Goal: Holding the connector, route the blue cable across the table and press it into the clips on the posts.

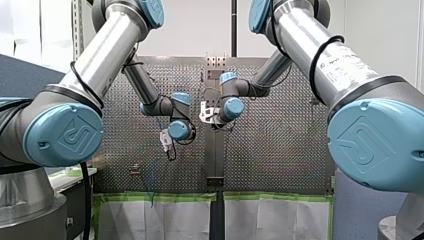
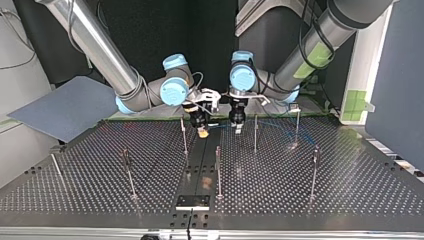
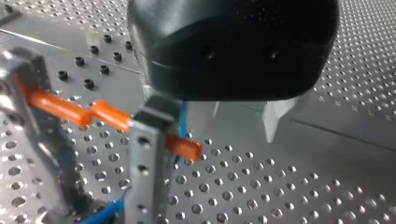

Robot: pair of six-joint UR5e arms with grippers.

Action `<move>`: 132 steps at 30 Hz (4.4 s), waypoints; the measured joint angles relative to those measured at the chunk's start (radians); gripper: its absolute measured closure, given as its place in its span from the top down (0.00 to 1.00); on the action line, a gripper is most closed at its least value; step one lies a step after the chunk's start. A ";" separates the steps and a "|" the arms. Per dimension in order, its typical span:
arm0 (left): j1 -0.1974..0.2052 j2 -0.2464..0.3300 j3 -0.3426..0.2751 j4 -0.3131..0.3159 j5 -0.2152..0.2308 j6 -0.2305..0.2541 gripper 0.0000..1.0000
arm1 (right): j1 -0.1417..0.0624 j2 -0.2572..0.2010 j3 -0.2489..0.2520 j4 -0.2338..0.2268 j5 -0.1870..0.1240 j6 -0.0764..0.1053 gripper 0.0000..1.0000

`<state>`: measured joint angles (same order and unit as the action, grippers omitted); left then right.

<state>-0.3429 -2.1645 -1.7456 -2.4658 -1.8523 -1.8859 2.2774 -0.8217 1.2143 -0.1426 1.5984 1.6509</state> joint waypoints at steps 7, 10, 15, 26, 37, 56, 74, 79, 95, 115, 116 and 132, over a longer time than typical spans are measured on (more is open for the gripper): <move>-0.004 0.001 0.000 -0.010 -0.019 0.006 0.01 | 0.003 0.000 0.000 0.001 -0.001 -0.001 0.00; -0.005 0.003 0.001 -0.019 -0.022 0.007 0.01 | 0.004 0.000 0.000 0.001 -0.001 -0.001 0.00; -0.006 0.015 0.001 -0.036 -0.034 0.008 0.01 | 0.004 0.000 0.000 0.008 -0.001 -0.002 0.00; -0.008 0.128 -0.001 -0.134 -0.061 0.008 0.01 | 0.007 -0.058 0.001 0.048 0.000 0.000 0.00; -0.012 0.225 -0.012 -0.180 -0.062 0.008 0.01 | 0.001 -0.167 0.022 0.105 0.004 0.022 0.00; -0.013 0.422 -0.020 -0.252 -0.063 0.002 0.01 | -0.001 -0.370 0.076 0.130 0.006 0.045 0.00; -0.008 0.501 0.000 -0.207 0.034 -0.017 0.01 | -0.006 -0.403 0.076 0.134 0.007 0.049 0.00; -0.007 0.451 0.001 -0.200 0.054 -0.017 0.01 | -0.010 -0.399 0.075 0.132 0.004 0.052 0.00; 0.016 0.420 0.026 -0.160 0.090 -0.034 0.01 | -0.042 -0.397 0.075 0.125 -0.030 0.073 0.00; 0.052 0.286 0.142 -0.151 0.109 -0.062 0.01 | -0.115 -0.366 0.055 0.118 -0.057 0.092 0.00; 0.057 0.286 0.143 -0.147 0.113 -0.066 0.01 | -0.118 -0.364 0.055 0.118 -0.058 0.092 0.00; 0.065 0.285 0.143 -0.186 0.134 -0.068 1.00 | -0.146 -0.360 0.056 0.116 -0.075 0.088 0.00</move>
<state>-0.2777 -1.8792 -1.6029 -2.6517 -1.7183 -1.9542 2.1317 -1.1819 1.2700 -0.0263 1.5235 1.7393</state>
